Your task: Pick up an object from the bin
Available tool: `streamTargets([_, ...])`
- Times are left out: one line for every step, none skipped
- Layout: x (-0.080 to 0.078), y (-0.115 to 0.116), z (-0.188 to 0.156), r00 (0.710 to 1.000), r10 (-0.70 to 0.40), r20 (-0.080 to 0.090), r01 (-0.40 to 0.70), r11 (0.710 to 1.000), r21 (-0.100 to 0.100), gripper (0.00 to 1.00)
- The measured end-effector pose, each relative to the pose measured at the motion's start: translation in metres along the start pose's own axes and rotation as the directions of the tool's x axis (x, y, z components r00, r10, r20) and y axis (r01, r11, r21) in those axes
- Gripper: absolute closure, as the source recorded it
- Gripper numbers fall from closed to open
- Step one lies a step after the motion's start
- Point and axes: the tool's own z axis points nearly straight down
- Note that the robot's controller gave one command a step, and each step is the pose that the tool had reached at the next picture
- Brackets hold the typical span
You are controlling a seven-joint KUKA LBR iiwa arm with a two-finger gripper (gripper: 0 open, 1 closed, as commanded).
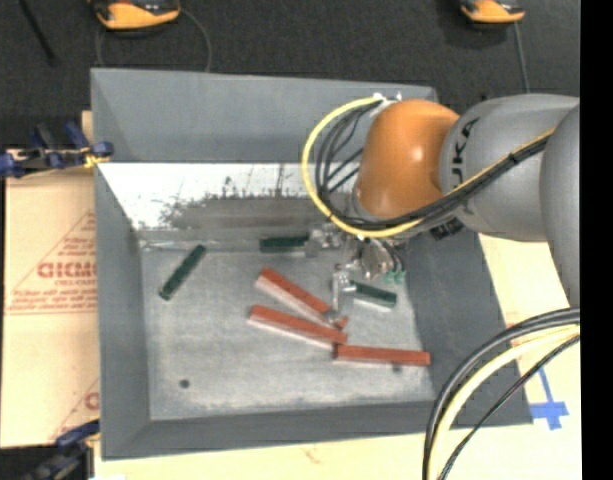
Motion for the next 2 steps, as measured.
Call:
streamTargets([0.098, 0.008, 0.033, 0.997, 0.078, -0.009, -0.078, 0.997, -0.003, 0.00])
streamTargets([0.063, -0.028, 0.038, 0.994, 0.105, 0.003, -0.105, 0.994, -0.001, 0.00])
